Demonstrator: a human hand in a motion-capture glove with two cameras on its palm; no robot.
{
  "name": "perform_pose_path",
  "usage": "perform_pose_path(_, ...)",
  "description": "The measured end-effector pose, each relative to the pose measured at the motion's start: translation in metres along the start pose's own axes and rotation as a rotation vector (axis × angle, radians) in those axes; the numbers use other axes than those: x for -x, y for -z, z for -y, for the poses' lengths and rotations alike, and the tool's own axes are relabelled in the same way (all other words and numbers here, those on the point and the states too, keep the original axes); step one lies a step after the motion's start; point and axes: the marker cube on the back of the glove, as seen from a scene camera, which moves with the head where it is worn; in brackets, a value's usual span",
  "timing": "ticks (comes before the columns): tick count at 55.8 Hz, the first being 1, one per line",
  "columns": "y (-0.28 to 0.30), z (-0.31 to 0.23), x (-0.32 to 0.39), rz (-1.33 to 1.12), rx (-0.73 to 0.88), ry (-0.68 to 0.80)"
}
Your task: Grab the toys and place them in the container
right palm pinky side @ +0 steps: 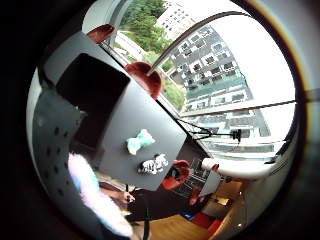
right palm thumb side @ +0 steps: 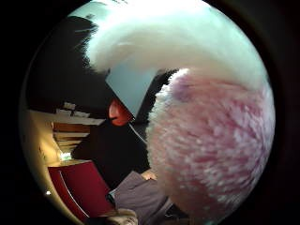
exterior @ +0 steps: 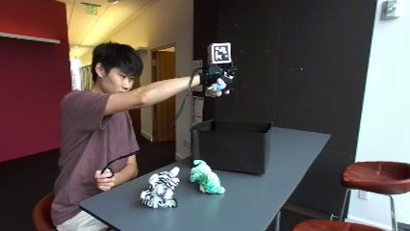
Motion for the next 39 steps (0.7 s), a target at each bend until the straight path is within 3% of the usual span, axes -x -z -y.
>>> perform_pose_path(4,-0.014,0.020,0.026,0.034,0.000,-0.067)
perform_pose_path(8,-0.039,0.026,0.035,-0.024,0.018,0.075)
perform_pose_path(10,-0.053,0.033,0.047,-0.026,0.043,0.077)
perform_pose_path(23,-0.130,0.046,0.069,-0.099,0.409,0.018)
perform_pose_path(34,-0.103,0.025,0.031,-0.035,0.343,0.030)
perform_pose_path(39,-0.078,0.012,0.008,-0.006,0.313,-0.110)
